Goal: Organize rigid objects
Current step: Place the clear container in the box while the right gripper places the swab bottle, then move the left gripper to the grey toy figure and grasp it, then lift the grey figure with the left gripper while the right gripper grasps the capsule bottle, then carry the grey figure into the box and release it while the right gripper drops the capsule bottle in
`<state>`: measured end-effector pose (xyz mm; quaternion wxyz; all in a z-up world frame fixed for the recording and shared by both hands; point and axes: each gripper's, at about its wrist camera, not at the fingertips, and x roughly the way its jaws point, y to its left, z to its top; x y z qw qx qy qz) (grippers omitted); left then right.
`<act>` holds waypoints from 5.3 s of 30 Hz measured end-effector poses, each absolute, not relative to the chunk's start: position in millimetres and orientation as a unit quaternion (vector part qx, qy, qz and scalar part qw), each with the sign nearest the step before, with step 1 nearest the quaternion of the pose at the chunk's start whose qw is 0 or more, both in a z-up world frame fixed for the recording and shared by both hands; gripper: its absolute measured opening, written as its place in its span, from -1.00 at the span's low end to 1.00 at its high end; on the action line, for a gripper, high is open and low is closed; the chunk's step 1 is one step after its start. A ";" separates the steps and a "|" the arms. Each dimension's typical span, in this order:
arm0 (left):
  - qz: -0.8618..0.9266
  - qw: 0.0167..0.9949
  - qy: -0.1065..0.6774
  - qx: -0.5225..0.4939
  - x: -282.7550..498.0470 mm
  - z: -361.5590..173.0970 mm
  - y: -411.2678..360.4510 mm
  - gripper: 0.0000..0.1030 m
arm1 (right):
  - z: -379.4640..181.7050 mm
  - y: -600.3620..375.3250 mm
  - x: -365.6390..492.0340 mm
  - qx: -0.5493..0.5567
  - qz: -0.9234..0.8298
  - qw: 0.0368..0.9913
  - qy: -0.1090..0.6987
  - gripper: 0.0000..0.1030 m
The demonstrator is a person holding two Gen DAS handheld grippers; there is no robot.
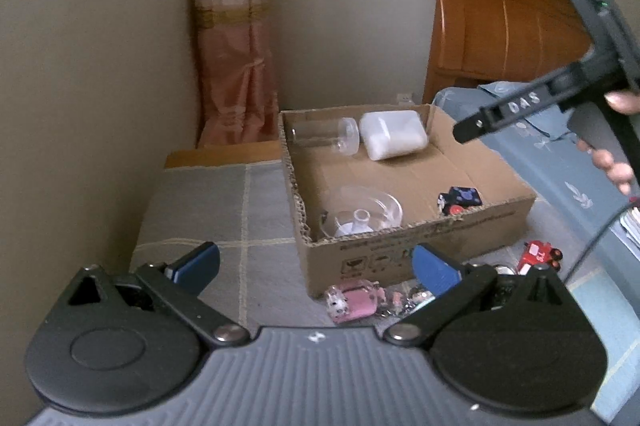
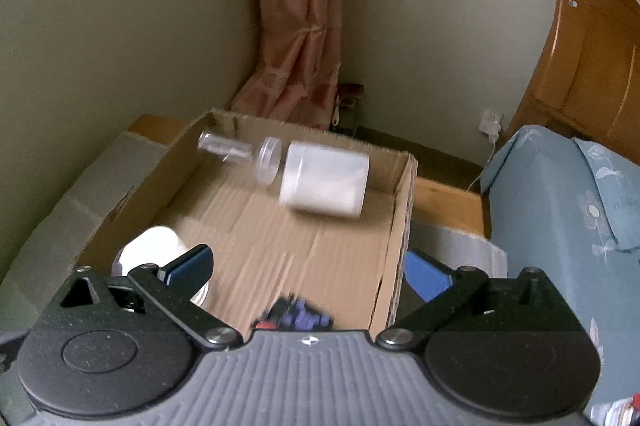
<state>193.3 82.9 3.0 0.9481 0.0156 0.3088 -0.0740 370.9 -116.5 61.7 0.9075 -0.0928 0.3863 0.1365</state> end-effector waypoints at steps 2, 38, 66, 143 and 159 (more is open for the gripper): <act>-0.076 0.947 0.311 0.017 190.4 3.0 80.7 0.98 | 60.0 -119.3 357.0 -0.086 0.137 0.908 0.387 1.00; -0.097 0.924 0.367 0.046 161.2 -34.2 66.1 0.98 | -33.9 -103.2 240.7 -0.021 -0.006 0.911 0.411 1.00; -0.221 0.888 0.396 0.070 176.6 -75.4 -7.6 0.71 | -71.8 -162.7 196.2 -0.045 0.076 0.919 0.383 1.00; -0.201 0.881 0.419 0.085 193.6 -8.0 55.5 0.40 | 19.3 -135.8 228.0 -0.079 0.173 0.903 0.385 0.89; -0.189 0.905 0.368 0.099 318.9 46.3 32.7 0.40 | 69.6 -137.5 286.2 -0.090 0.180 0.919 0.340 0.89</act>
